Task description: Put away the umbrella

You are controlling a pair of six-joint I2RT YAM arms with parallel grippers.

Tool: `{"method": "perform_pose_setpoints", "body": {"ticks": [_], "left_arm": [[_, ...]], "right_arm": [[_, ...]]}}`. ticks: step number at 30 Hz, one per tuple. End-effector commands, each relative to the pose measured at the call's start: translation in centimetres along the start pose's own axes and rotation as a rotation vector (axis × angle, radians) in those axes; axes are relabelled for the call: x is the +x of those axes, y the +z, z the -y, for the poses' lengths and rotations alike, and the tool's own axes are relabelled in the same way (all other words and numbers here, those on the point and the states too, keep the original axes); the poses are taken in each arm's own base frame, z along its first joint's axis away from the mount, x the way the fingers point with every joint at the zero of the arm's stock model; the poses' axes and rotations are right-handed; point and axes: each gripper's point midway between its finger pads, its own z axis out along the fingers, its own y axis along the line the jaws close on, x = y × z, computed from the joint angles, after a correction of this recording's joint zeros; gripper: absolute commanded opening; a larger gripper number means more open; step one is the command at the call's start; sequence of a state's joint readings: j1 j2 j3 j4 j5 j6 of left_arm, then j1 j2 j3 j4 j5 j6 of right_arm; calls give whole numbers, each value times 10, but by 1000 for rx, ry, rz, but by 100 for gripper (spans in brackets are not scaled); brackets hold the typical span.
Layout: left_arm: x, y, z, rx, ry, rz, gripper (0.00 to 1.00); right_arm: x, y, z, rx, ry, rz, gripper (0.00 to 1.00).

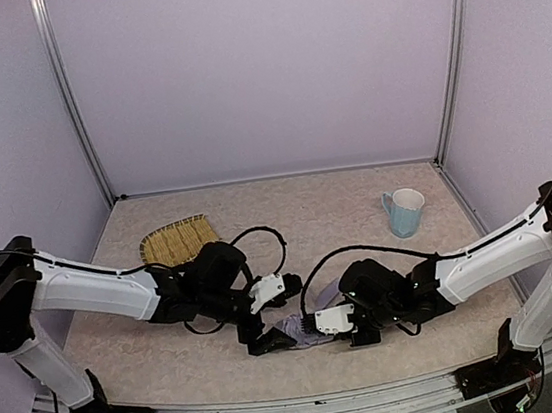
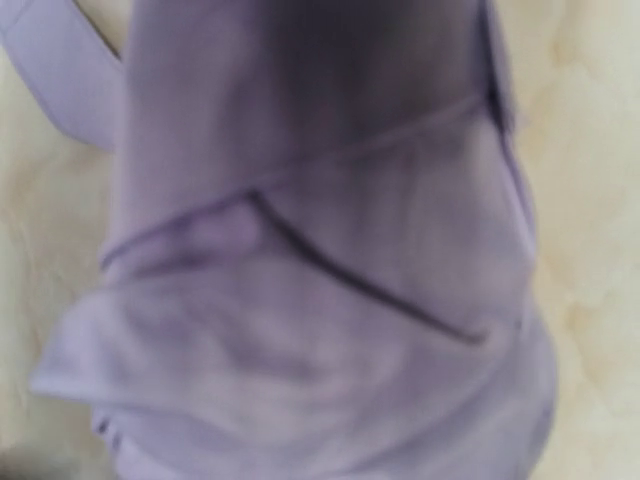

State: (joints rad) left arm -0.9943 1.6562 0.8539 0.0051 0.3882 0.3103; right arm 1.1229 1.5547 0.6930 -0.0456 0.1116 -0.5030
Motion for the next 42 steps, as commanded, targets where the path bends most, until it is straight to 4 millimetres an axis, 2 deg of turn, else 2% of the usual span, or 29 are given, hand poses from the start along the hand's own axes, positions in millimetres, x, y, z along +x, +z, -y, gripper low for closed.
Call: {"method": "perform_pose_setpoints", "body": {"ticks": [1, 4, 7, 8, 10, 13, 16, 19, 21, 25, 28, 32, 37, 40, 42], "left_arm": [[-69, -66, -23, -261, 108, 309, 99], [-97, -120, -20, -370, 138, 520, 99], [-107, -166, -8, -412, 168, 688, 99], [-108, -176, -3, -406, 182, 720, 99], [-105, -183, 8, -367, 205, 742, 99], [-101, -178, 17, -303, 191, 733, 93], [-97, -172, 24, -251, 170, 752, 76], [-92, -163, 29, -235, 168, 767, 67], [-92, -161, 31, -244, 175, 776, 65], [-94, -157, 42, -199, 232, 803, 69], [-99, -145, 53, -138, 262, 793, 74], [-111, -126, 56, -116, 282, 774, 80], [-121, -119, 31, -210, 249, 780, 82], [-124, -118, 36, -160, 276, 787, 85], [-120, -117, 48, -76, 309, 781, 85]], "right_arm": [[-6, -20, 8, 3, 61, 41, 0], [-25, -41, 27, 22, 111, 130, 0], [-45, -67, 51, 47, 148, 228, 0], [-52, -77, 58, 52, 156, 260, 0], [-66, -96, 74, 73, 163, 310, 0], [-88, -125, 96, 111, 147, 366, 0], [-107, -147, 112, 125, 120, 391, 0], [-127, -170, 124, 115, 102, 429, 0], [-140, -186, 127, 93, 91, 458, 0], [-163, -213, 131, 45, 61, 512, 0], [-175, -229, 138, 49, 39, 535, 0], [-186, -240, 151, 81, 27, 545, 0], [-194, -250, 150, 81, -24, 574, 0], [-194, -254, 146, 65, -56, 583, 0], [-194, -255, 146, 69, -65, 579, 0]]}}
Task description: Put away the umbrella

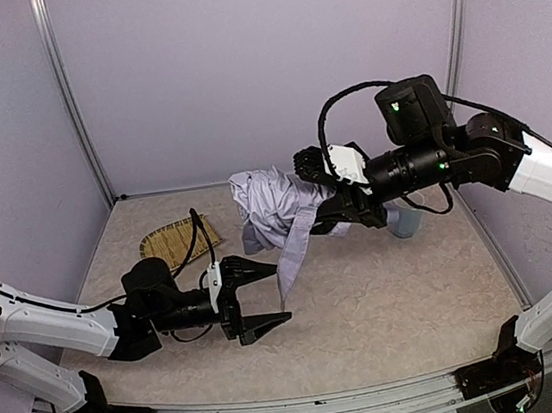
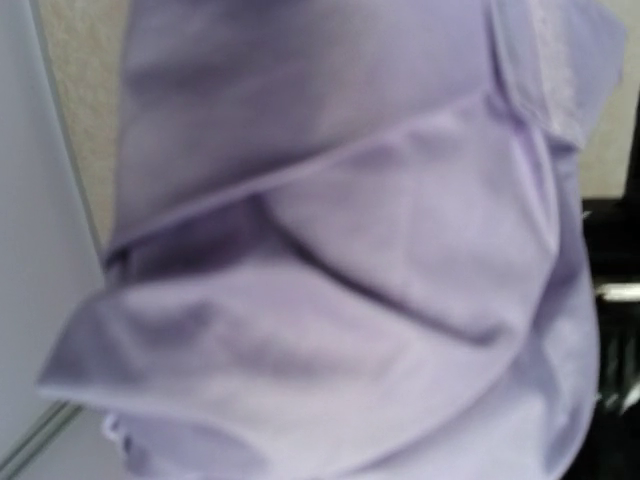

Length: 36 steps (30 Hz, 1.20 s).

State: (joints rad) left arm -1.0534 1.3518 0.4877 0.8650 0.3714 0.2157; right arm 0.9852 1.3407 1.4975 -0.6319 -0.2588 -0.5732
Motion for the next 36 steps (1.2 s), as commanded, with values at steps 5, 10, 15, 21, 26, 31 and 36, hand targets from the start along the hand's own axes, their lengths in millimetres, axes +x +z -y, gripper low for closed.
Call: {"method": "perform_pose_setpoints", "body": {"ticks": [5, 10, 15, 21, 26, 31, 36], "left_arm": [[-9, 1, 28, 230, 34, 25, 85], [-4, 12, 28, 264, 33, -3, 64], [2, 23, 36, 340, 15, -52, 28], [5, 16, 45, 358, 7, -50, 28], [4, 12, 50, 365, 5, -47, 43], [7, 11, 56, 403, -2, -57, 44], [17, 8, 59, 407, -29, -93, 42]], "right_arm": [[-22, -13, 9, 8, -77, 50, 0], [-21, -8, 8, -14, -97, 40, 0], [-22, -6, 10, -9, -113, 38, 0], [-18, -5, 12, 0, -122, 19, 0], [-15, -3, 11, -6, -131, 8, 0], [-12, -2, 11, -11, -140, -2, 0], [-6, -3, 15, -3, -135, -18, 0]]}}
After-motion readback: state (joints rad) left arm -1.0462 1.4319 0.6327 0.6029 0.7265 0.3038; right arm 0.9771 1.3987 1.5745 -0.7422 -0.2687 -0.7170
